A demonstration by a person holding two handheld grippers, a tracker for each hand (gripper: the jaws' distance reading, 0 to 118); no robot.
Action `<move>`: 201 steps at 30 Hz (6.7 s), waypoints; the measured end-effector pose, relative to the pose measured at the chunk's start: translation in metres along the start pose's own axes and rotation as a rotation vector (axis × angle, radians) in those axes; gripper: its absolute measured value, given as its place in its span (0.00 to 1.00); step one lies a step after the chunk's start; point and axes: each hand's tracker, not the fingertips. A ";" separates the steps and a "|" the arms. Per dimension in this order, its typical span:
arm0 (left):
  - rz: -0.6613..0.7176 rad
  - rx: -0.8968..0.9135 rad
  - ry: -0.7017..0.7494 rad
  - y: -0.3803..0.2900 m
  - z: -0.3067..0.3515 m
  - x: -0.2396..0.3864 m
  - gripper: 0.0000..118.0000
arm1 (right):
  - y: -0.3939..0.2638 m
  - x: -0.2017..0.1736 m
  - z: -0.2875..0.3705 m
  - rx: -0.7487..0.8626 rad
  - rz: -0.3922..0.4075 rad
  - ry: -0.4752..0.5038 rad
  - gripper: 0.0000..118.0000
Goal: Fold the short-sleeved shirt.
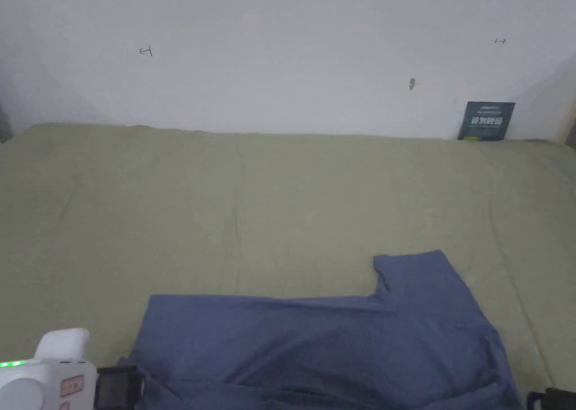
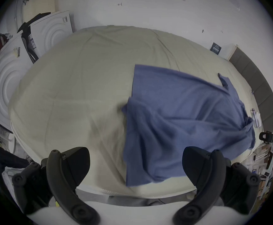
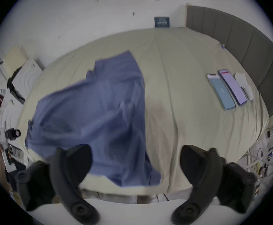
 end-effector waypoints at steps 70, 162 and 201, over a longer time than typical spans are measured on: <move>-0.063 0.021 -0.029 0.083 -0.015 0.009 0.04 | 0.093 -0.021 -0.010 0.001 0.148 0.140 0.01; 0.349 -0.037 -0.455 -0.037 0.014 -0.153 0.08 | -0.089 -0.132 0.081 0.120 0.097 0.198 0.00; -0.262 -0.215 -0.300 -0.035 0.017 0.151 0.96 | -0.111 -0.097 0.097 0.217 0.092 0.016 0.00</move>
